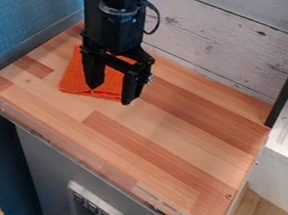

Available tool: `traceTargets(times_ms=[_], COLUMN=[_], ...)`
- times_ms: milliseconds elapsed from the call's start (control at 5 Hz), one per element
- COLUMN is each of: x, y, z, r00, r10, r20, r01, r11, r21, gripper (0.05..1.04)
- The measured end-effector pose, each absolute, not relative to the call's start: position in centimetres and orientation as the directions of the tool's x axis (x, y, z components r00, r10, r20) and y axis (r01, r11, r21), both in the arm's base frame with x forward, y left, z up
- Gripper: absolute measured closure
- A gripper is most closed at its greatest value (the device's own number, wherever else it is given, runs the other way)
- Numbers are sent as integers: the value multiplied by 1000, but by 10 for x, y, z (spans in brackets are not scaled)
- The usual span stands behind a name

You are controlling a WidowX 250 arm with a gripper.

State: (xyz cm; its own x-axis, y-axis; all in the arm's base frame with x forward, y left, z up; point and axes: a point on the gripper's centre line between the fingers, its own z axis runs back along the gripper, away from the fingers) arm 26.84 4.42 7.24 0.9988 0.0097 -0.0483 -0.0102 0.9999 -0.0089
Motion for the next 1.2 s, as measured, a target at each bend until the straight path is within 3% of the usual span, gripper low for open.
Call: traceTargets(times_ms=[200, 800, 1200], x=[282, 362, 389], y=[50, 126, 168], z=[65, 57, 54], r00=[995, 878, 758], r10=[81, 478, 651], r20=[-59, -9, 26], r01=[-82, -478, -652], r11=[996, 878, 758], r21=[-15, -9, 2], gripper=[83, 87, 85])
